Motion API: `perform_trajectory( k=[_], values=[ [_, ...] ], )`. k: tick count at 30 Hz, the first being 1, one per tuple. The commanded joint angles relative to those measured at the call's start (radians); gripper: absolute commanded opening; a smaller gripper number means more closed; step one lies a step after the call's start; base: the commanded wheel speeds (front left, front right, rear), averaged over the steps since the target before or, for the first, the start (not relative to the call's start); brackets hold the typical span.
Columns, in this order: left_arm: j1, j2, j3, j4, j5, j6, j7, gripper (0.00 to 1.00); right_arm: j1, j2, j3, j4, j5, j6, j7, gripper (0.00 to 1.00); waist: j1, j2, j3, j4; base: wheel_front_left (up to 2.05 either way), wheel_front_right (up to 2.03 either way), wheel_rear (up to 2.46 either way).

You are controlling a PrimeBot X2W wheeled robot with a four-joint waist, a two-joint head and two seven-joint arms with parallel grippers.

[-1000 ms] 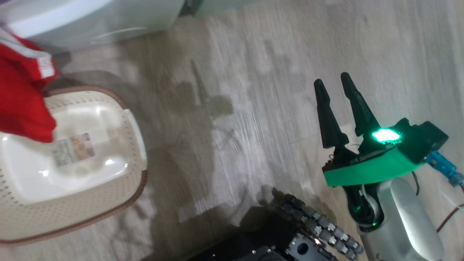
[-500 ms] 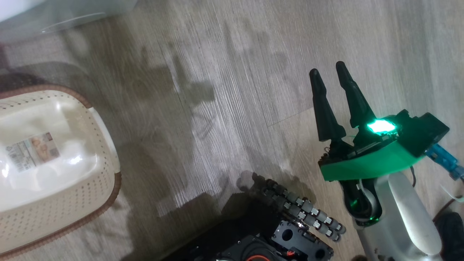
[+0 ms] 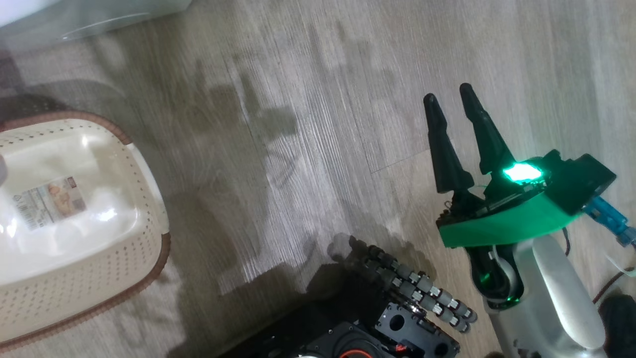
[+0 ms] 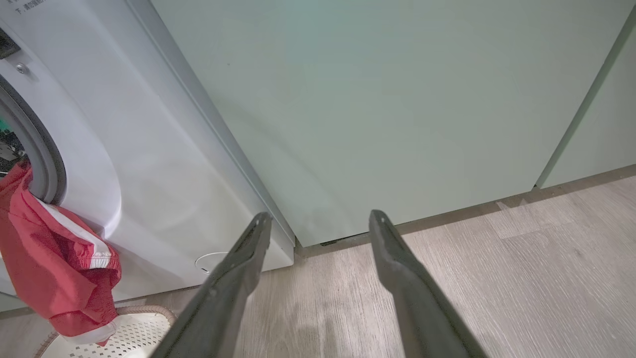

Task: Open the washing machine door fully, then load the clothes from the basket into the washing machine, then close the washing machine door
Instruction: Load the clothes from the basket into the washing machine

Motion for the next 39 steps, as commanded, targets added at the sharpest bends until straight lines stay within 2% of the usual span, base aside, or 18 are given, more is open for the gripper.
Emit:
perform_trajectory(
  k=[1, 8, 14, 21, 31, 35, 39],
  values=[
    [-0.021, 0.029, 0.016, -0.019, -0.006, -0.008, -0.012, 1.0, 0.008, -0.005, 0.005, -0.026, -0.006, 0.0, -0.009, 1.0, 0.0, 0.0, -0.005, 0.007, 0.0, 0.0, 0.0],
    [0.025, -0.005, 0.018, 0.003, -0.018, 0.008, -0.08, 1.0, 0.01, -0.005, -0.014, -0.029, -0.027, 0.0, -0.009, 1.0, 0.0, 0.0, -0.033, 0.037, 0.0, 0.0, 0.0],
    [0.158, -0.061, 0.046, -0.073, -0.049, 0.059, -0.22, 1.0, 0.029, -0.005, -0.042, -0.029, -0.061, 0.0, -0.009, 1.0, 0.0, 0.0, -0.087, 0.085, 0.0, 0.0, 0.0],
    [0.413, -0.127, 0.094, -0.327, -0.093, 0.138, -0.338, 1.0, 0.055, -0.005, -0.073, -0.033, -0.11, 0.0, -0.009, 1.0, 0.0, 0.0, -0.157, 0.153, 0.0, 0.0, 0.0],
    [0.806, -0.202, 0.156, -0.8, -0.052, 0.276, -0.363, 1.0, 0.079, -0.005, -0.117, -0.032, -0.17, 0.0, 0.002, 1.0, 0.0, 0.0, -0.244, 0.241, 0.0, 0.0, 0.0],
    [0.942, -0.247, 0.176, -0.911, -0.009, 0.301, -0.363, 1.0, 0.087, -0.005, -0.142, -0.043, -0.193, 0.0, 0.022, 1.0, 0.0, 0.0, -0.283, 0.271, 0.0, 0.0, 0.0],
    [1.057, -0.299, 0.169, -0.962, 0.025, 0.296, -0.363, 1.0, 0.097, -0.005, -0.172, -0.054, -0.216, 0.0, 0.046, 1.0, 0.0, 0.0, -0.331, 0.307, 0.0, 0.0, 0.0]
  ],
)
